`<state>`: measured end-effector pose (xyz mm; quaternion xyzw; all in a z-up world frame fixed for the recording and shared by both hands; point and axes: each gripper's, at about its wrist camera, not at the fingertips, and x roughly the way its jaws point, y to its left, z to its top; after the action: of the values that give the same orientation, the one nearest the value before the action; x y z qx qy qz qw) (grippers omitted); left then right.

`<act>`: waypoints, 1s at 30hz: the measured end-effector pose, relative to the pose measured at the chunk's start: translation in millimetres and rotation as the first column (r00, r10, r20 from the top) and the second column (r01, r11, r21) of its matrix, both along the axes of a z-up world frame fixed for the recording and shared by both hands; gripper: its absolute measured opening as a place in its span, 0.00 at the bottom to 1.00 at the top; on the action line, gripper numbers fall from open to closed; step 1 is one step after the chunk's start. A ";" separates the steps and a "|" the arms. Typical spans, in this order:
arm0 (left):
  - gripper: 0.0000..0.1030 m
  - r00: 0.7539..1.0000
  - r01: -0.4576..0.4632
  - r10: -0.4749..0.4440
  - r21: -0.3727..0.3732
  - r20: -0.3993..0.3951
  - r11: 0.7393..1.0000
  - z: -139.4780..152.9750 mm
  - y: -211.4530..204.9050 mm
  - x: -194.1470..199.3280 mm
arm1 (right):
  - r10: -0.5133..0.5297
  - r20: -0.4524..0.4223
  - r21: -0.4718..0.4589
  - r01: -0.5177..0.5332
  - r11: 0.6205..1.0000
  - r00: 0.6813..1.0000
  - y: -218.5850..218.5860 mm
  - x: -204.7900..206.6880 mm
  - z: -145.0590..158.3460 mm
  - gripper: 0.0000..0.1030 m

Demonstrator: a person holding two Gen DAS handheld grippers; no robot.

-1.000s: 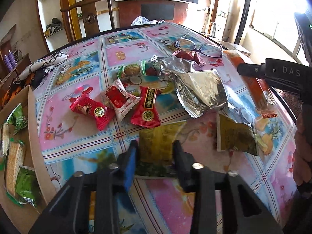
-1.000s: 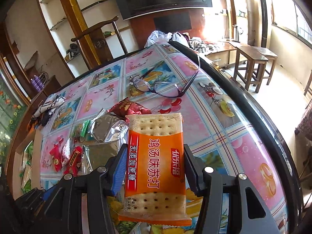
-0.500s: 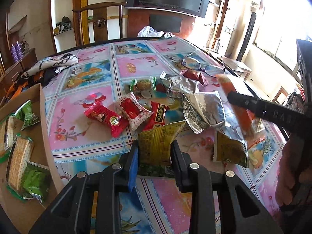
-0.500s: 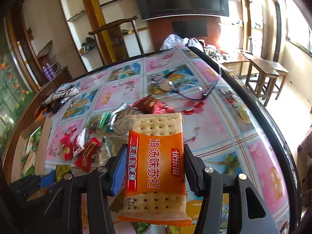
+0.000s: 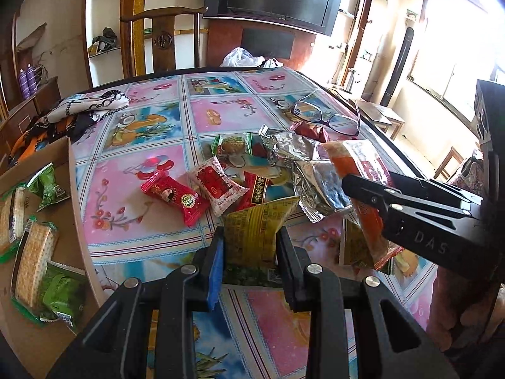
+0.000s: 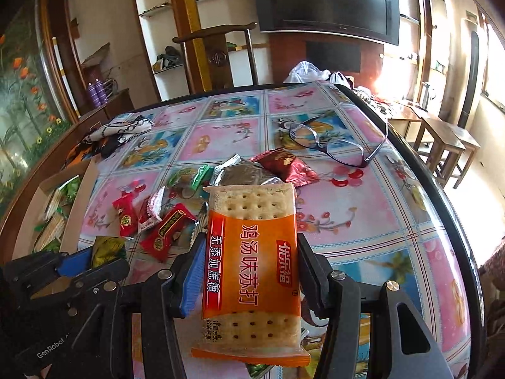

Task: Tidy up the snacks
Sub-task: 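Carry the cracker pack and yellow bag over the cardboard box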

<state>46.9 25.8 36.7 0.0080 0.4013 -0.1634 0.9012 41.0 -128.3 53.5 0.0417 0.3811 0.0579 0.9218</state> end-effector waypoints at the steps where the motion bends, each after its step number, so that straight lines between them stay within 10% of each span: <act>1: 0.29 1.000 0.001 -0.001 -0.001 -0.002 1.000 0.0 0.0 0.3 | 0.003 0.000 -0.001 -0.003 1.000 1.000 0.5 0.0 -0.1 0.55; 30: 0.29 0.999 -0.043 0.044 -0.084 0.013 0.996 16.8 27.6 2.7 | 0.026 -0.006 0.050 -0.025 0.998 1.000 1.6 -0.3 2.5 0.55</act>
<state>49.6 53.4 53.5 -0.0373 0.3877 -0.1605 0.9069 40.7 -126.7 56.0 0.0602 0.3831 0.0790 0.9184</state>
